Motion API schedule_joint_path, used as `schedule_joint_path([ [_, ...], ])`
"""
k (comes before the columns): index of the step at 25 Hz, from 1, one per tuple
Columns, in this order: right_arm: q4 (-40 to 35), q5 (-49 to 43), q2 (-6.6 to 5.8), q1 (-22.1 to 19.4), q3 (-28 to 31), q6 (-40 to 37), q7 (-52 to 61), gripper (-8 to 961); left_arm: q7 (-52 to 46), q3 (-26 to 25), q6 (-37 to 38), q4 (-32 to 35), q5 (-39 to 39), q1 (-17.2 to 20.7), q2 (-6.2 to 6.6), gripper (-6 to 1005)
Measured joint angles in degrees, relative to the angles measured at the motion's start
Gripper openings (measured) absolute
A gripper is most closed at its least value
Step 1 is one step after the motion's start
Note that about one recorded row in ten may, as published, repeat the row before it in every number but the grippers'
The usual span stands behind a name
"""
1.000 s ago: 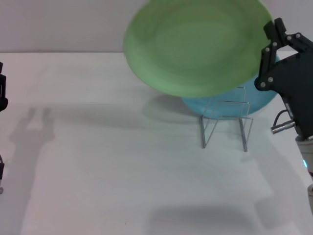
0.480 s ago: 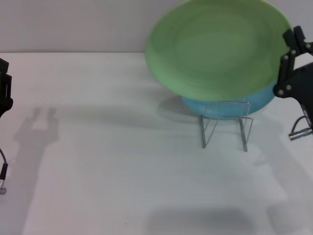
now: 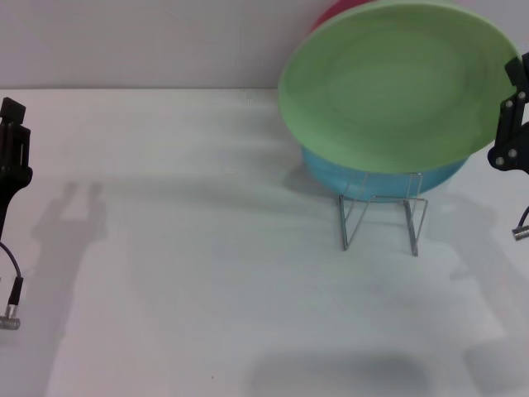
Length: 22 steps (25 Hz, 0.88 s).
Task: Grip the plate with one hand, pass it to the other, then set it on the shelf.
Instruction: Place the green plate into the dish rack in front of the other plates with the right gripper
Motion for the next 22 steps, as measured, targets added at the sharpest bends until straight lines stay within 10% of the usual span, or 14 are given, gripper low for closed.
schedule_joint_path([
  [22,-9.12,-0.63,-0.4,2.41,-1.19,-0.02,4.32,17,0.33,0.09,-0.92,-0.72,0.44,-0.2,-0.14,377],
])
